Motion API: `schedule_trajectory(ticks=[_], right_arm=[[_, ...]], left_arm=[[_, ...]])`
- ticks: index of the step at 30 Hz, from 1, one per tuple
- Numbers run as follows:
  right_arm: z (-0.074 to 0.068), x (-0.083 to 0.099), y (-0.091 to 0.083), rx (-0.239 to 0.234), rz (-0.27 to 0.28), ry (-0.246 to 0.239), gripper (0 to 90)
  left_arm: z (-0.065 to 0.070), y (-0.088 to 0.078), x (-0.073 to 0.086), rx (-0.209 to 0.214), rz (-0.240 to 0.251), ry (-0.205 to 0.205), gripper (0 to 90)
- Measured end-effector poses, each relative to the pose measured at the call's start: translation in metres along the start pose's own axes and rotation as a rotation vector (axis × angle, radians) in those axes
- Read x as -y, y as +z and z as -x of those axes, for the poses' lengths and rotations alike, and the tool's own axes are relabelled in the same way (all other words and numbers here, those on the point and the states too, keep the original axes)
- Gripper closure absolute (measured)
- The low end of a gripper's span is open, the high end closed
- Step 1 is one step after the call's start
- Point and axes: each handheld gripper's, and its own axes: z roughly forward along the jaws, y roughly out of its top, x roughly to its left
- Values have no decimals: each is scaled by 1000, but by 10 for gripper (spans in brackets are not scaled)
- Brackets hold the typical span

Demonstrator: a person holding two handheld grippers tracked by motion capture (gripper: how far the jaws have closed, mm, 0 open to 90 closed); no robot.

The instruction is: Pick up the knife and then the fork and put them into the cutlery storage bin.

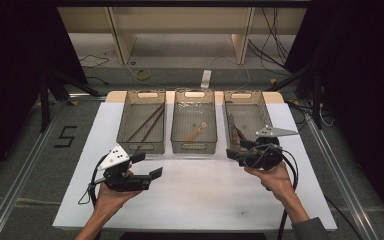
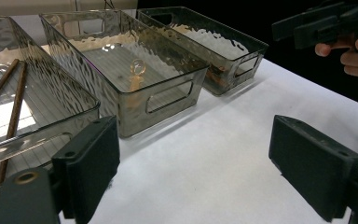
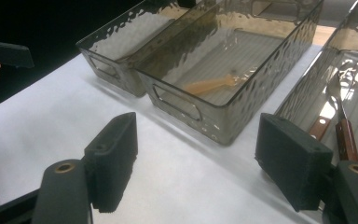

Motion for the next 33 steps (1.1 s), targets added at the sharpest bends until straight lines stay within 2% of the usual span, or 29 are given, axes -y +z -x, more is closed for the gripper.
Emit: schedule_trajectory(ticks=[10, 15, 27, 33], right_arm=[[-4, 24, -4, -15, 34, 5, 266], [-6, 33, -9, 4, 66, 13, 267], [-15, 47, -17, -21, 80, 1, 248], [-17, 53, -21, -20, 88, -6, 247]], left_arm=[[-1, 0, 0, 12, -7, -13, 156], [-1, 1, 0, 17, -18, -11, 155], [-1, 3, 1, 26, -29, -13, 156], [-1, 3, 1, 34, -32, -17, 155]])
